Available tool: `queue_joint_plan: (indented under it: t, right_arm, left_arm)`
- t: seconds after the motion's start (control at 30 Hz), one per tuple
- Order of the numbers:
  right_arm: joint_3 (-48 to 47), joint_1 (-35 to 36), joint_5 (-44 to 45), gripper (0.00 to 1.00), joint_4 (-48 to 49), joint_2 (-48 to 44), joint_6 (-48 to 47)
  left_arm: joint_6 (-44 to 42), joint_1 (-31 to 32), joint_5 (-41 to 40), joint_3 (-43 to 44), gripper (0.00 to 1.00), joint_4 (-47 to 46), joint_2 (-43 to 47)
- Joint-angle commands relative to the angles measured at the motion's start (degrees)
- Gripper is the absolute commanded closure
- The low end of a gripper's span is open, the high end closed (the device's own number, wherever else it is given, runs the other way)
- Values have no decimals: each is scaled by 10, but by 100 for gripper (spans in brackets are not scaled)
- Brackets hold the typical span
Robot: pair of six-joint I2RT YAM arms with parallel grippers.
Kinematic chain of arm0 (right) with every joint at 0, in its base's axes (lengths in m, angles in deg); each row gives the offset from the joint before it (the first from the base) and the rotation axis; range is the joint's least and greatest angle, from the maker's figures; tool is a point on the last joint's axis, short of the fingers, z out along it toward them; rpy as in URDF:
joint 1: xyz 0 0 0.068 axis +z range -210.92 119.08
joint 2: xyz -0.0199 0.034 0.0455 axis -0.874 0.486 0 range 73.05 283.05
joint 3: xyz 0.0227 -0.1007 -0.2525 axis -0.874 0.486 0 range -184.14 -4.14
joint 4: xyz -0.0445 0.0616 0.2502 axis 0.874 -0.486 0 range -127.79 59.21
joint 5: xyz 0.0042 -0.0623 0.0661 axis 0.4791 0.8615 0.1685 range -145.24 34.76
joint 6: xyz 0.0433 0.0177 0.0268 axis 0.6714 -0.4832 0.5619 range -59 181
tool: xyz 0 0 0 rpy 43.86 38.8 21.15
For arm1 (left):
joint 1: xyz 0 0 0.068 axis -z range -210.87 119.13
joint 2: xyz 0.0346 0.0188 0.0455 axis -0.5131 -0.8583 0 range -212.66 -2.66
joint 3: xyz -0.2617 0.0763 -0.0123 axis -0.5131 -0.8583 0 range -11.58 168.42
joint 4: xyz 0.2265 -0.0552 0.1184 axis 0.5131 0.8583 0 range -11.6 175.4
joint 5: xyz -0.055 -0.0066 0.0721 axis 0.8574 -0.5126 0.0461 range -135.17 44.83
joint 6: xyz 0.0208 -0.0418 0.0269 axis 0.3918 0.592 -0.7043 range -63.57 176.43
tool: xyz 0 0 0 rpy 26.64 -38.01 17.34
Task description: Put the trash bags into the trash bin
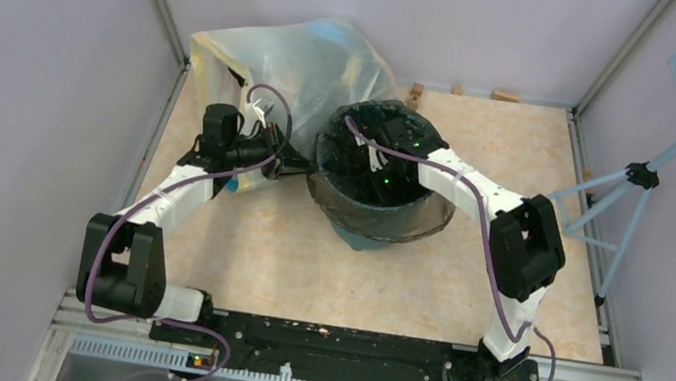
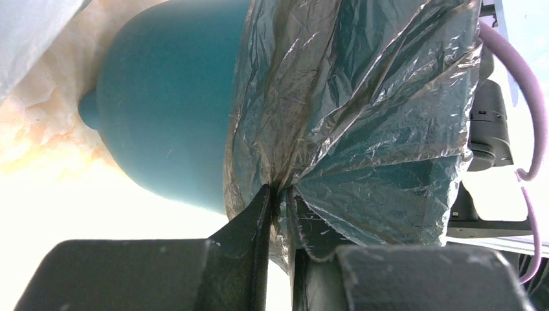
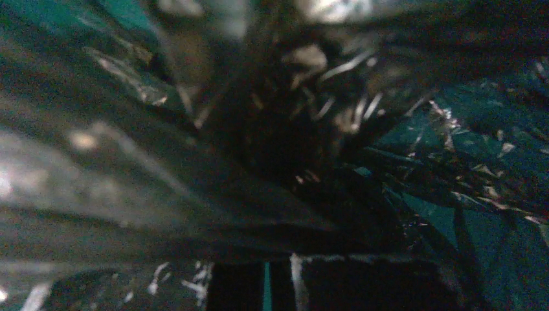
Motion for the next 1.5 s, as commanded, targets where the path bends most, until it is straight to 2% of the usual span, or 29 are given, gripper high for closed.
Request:
queue_joint_plan:
  t: [0.0, 0.23, 0.6, 1.13, 1.47]
  right_arm:
    - [16, 1, 24, 100, 35, 3, 8]
    - [44, 1, 44, 100, 58, 6, 7]
    - [24, 2, 65, 100, 41, 12, 12]
    - [-18, 2, 74, 100, 10, -101, 2]
    - [-22, 9, 38, 100, 7, -145, 0]
  left_arm:
    - [8, 2, 11, 27, 81, -18, 8]
    - [22, 1, 18, 39, 80, -31, 0]
    - [33, 1, 26, 44, 84, -38, -3]
    - [14, 1, 21, 44, 86, -20, -1]
    - [8, 1, 18, 44, 85, -9, 2]
